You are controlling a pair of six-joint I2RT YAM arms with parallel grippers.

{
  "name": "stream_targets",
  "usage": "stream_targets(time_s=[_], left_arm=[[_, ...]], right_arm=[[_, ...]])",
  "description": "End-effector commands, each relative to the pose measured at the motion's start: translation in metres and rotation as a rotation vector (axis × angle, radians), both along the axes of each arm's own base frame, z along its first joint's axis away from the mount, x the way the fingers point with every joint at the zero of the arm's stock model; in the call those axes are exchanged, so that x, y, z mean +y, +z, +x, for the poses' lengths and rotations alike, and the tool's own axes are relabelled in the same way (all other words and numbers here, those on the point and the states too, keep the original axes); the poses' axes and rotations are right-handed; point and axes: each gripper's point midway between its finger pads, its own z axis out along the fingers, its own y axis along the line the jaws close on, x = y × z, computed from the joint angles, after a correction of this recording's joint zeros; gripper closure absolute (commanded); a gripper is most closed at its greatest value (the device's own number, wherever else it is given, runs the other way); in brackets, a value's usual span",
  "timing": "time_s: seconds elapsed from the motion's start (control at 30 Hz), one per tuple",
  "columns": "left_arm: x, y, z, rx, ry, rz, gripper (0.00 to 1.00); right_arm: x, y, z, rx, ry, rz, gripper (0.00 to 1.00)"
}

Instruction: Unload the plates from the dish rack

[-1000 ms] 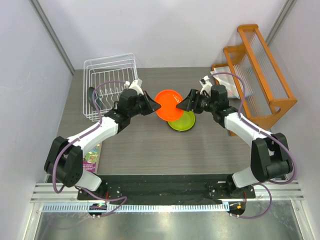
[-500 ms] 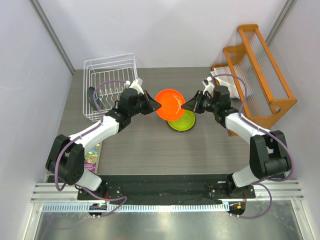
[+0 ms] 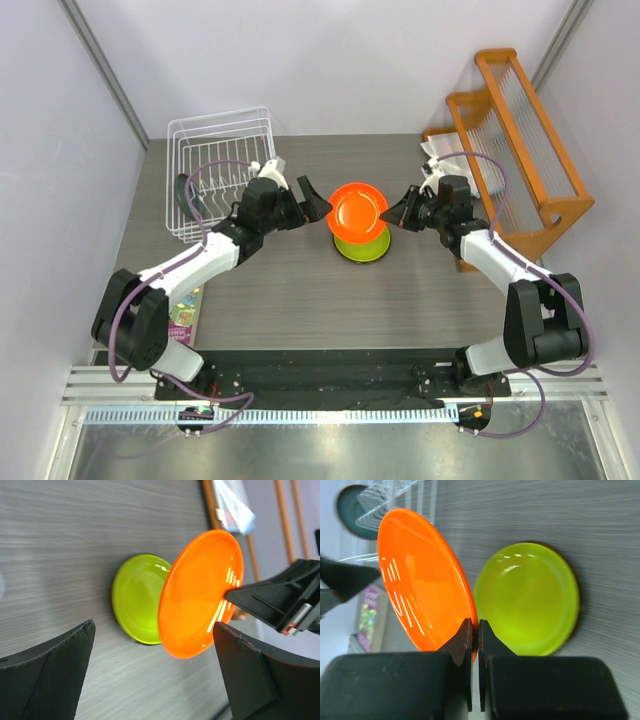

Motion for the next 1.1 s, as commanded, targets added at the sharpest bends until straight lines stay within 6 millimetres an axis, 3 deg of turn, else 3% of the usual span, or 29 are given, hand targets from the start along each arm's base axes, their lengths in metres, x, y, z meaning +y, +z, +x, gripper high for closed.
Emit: stream_targets(time_s=[0.0, 0.17, 0.23, 0.33, 0.6, 0.8, 0.97, 1.07], left_arm=[[0.050, 0.032, 0.017, -0.145, 0.197, 0.191, 0.00], [0.127, 0.044, 0.020, -0.191, 0.439, 0.518, 0.00], [0.151, 0.054, 0.022, -0.214, 0.537, 0.606, 0.01], [0.170, 0.064, 0.023, -0.233, 0.600, 0.684, 0.01], [0.185, 0.081, 0.021, -0.249, 0.643, 0.676, 0.01], [0.194, 0.081, 0.019, -0.243, 0.663, 0.693, 0.01], [0.202, 0.083, 0.019, -0.238, 0.680, 0.692, 0.01], [0.208, 0.083, 0.019, -0.231, 0.691, 0.695, 0.00]], right_arm=[[-0.023, -0.003, 0.007, 0.006, -0.072, -0.129, 0.99], [-0.035, -0.024, 0.011, 0.047, -0.103, -0.207, 0.99], [-0.035, -0.030, 0.013, 0.062, -0.100, -0.212, 0.99], [-0.031, -0.032, 0.019, 0.068, -0.084, -0.209, 0.99], [-0.023, -0.050, 0.035, 0.117, -0.047, -0.198, 0.99], [-0.016, -0.061, 0.032, 0.155, -0.011, -0.174, 0.98], [-0.017, -0.066, 0.030, 0.173, 0.002, -0.189, 0.93], [-0.017, -0.067, 0.027, 0.191, 0.010, -0.190, 0.84]])
